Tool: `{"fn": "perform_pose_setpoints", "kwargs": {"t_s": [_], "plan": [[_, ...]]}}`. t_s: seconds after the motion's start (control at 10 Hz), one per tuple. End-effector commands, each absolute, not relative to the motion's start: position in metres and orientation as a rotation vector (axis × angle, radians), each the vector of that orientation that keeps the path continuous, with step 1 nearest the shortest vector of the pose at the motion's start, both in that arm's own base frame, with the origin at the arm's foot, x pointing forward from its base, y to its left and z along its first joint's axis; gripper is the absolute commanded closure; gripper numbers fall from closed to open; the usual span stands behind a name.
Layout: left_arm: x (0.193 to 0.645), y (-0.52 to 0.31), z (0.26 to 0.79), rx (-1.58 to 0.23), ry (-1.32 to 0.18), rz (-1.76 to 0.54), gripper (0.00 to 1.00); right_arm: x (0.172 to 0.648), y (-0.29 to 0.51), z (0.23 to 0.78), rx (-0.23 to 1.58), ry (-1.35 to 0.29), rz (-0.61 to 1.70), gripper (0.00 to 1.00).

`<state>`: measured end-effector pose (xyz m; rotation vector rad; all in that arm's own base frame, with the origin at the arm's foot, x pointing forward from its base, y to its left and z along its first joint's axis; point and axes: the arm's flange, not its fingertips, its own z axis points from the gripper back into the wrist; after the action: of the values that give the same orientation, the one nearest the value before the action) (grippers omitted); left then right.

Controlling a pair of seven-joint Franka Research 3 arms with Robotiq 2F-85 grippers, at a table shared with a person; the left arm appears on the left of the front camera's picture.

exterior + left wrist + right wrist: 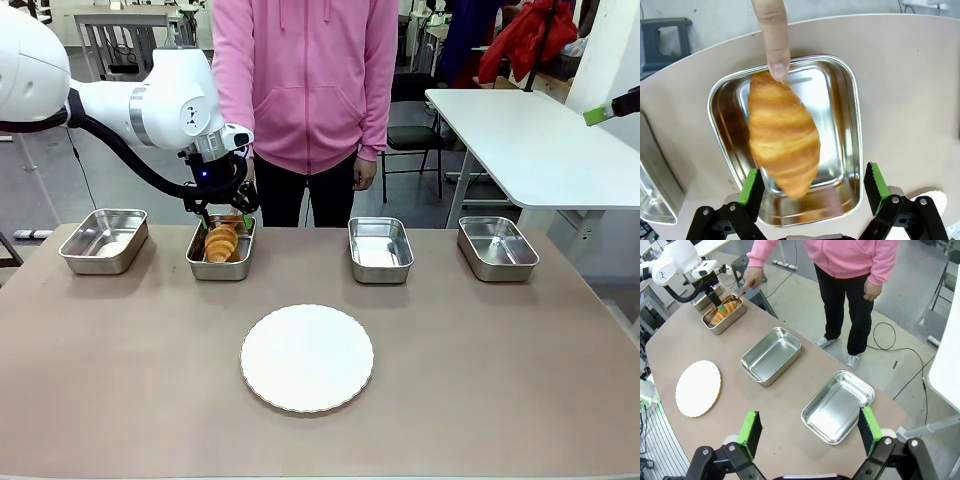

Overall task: Place the bread in the container.
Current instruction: Place the Butter Roll into the Airtight Container indicated by the human.

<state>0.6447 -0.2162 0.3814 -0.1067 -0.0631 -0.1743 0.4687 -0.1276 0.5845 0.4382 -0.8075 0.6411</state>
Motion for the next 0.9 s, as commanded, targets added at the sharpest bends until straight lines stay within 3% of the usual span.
{"fn": "perform_pose_setpoints", "kwargs": {"t_s": [0.0,0.7,0.8], "plan": [[0.637,-0.206,0.384,-0.097,-0.052,-0.194,0.00,0.468,-0.127,0.585,0.446,-0.818,0.642,0.00],[0.644,-0.218,0.381,-0.106,-0.057,-0.177,0.00,0.468,-0.127,0.585,0.446,-0.818,0.642,0.00],[0.631,-0.220,0.399,-0.104,-0.140,-0.161,0.00,0.468,-0.127,0.585,0.446,-0.818,0.642,0.00]]}}
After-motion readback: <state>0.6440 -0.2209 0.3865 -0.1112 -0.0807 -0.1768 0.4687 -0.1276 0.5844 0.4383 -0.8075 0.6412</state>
